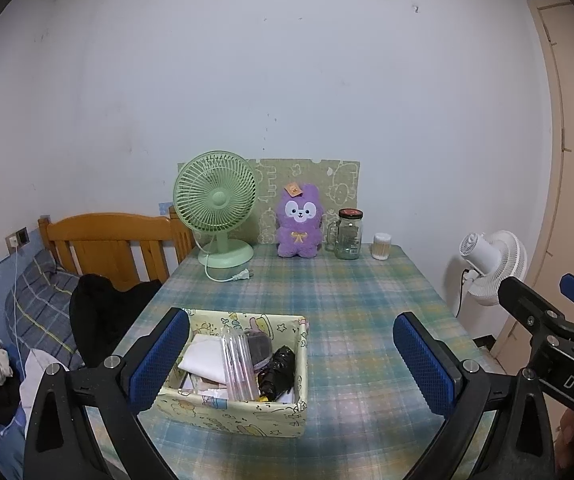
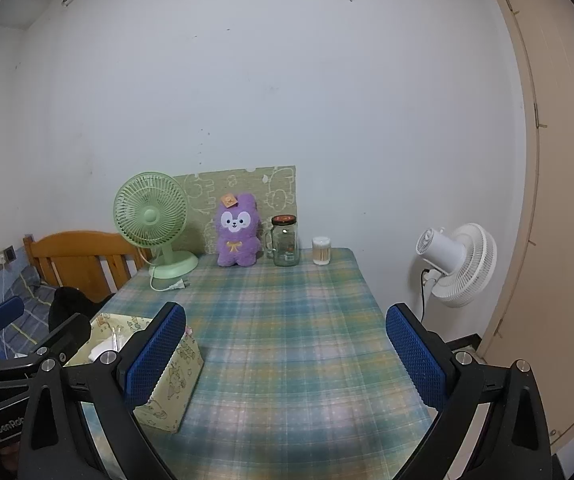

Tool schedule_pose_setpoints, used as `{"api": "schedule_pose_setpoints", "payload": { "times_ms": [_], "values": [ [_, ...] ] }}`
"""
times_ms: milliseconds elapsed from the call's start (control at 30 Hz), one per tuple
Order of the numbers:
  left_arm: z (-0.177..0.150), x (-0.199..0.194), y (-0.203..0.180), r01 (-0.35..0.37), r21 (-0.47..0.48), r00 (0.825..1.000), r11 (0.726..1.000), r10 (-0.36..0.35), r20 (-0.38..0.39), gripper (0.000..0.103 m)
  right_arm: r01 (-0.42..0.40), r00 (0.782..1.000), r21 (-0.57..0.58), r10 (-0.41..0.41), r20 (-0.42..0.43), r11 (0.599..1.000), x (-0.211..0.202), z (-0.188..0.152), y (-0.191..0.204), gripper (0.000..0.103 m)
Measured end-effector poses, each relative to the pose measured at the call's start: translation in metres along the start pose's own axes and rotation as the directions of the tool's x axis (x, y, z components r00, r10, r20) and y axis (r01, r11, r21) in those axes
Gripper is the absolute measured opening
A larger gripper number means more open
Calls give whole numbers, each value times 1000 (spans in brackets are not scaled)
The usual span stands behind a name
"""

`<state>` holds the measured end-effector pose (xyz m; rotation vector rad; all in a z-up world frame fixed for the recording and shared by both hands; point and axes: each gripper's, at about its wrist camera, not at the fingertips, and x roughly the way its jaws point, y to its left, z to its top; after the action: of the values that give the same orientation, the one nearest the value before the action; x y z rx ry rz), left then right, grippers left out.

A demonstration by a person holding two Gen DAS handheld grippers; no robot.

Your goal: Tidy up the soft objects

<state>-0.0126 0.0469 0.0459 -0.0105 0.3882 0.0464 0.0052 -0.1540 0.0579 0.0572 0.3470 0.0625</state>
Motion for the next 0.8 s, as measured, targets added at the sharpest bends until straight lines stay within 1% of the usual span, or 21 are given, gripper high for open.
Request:
{"api": "schedule_pose_setpoints", "payload": {
  "times_ms": [800],
  "values": [
    [-2, -1, 1, -1, -3, 1000, 1000, 1, -5, 103, 0, 1000, -1, 0, 0, 1000, 0, -1, 0, 102]
  ]
}}
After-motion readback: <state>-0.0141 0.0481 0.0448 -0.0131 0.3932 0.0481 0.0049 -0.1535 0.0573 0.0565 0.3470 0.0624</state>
